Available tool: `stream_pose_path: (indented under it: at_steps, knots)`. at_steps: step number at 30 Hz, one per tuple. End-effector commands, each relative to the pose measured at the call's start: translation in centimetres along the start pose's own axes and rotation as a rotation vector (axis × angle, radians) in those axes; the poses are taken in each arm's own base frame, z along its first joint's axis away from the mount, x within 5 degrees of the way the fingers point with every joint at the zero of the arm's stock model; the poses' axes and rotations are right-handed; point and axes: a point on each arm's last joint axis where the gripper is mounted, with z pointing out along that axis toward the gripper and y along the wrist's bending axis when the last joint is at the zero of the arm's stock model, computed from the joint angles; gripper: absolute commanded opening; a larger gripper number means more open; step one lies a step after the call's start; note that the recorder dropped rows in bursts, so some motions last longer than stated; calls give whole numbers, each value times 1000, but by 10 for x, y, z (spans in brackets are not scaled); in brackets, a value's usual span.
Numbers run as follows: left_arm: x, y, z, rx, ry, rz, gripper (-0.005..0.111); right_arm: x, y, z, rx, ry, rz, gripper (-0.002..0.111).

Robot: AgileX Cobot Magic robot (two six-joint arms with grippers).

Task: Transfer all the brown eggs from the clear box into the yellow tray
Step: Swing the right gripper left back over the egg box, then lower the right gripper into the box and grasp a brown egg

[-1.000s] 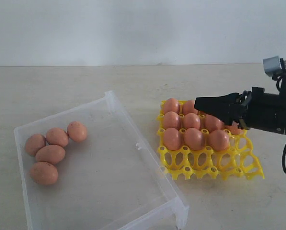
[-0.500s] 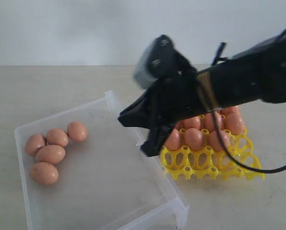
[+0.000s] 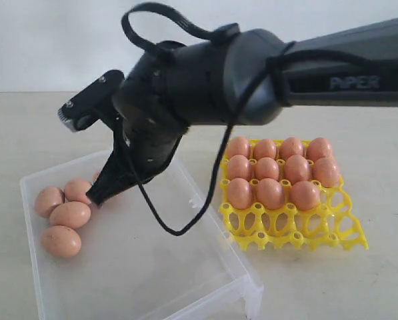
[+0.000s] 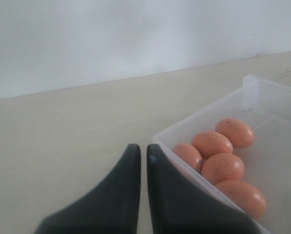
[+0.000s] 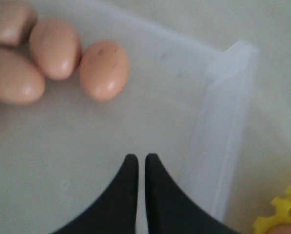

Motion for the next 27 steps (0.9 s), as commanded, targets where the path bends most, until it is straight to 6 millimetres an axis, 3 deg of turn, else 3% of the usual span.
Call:
stream_pose_path:
  at_steps: [1, 3, 7, 8, 17, 23, 27]
  knots:
    - [0, 0, 0, 3, -7, -7, 4, -13, 13, 13, -180, 195, -63, 0]
    - [0, 0, 0, 3, -7, -7, 4, -29, 14, 14, -189, 114, -43, 4]
    - [0, 0, 0, 3, -7, -7, 4, -56, 11, 7, -182, -17, 5, 40]
    - [0, 0, 0, 3, -7, -7, 4, -59, 11, 10, -182, -37, 21, 43]
    - [0, 0, 0, 3, -7, -7, 4, -73, 11, 44, -175, -23, 155, 42]
    - [0, 0, 0, 3, -7, -7, 4, -70, -19, 65, -150, 10, 319, 42]
    - [0, 0, 0, 3, -7, -7, 4, -67, -29, 71, -174, 27, 364, 42]
